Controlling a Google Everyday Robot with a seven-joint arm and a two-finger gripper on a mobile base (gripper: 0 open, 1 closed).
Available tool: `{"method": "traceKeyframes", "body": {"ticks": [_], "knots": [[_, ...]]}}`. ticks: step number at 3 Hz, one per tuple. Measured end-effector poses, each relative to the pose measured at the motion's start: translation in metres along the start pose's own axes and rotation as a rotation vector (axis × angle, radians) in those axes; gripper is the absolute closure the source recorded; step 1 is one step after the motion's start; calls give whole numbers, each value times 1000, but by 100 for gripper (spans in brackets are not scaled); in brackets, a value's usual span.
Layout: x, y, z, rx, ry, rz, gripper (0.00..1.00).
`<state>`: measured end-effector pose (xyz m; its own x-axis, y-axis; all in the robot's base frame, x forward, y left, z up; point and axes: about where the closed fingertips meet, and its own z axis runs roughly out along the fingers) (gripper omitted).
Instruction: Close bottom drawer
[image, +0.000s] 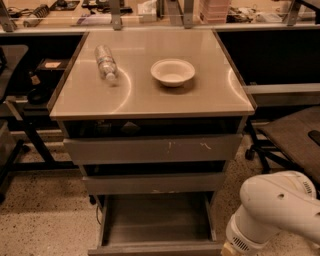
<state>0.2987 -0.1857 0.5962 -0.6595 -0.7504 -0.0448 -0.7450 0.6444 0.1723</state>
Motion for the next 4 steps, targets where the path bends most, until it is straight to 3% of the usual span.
{"method": "traceKeyframes", "body": {"ticks": [1,2,3,4], "knots": [[0,-6,42,-19,25,45,100],[0,-6,42,-19,25,45,100],[5,-1,73,-63,40,92,100],[8,-3,129,-99,63,148,100]]}}
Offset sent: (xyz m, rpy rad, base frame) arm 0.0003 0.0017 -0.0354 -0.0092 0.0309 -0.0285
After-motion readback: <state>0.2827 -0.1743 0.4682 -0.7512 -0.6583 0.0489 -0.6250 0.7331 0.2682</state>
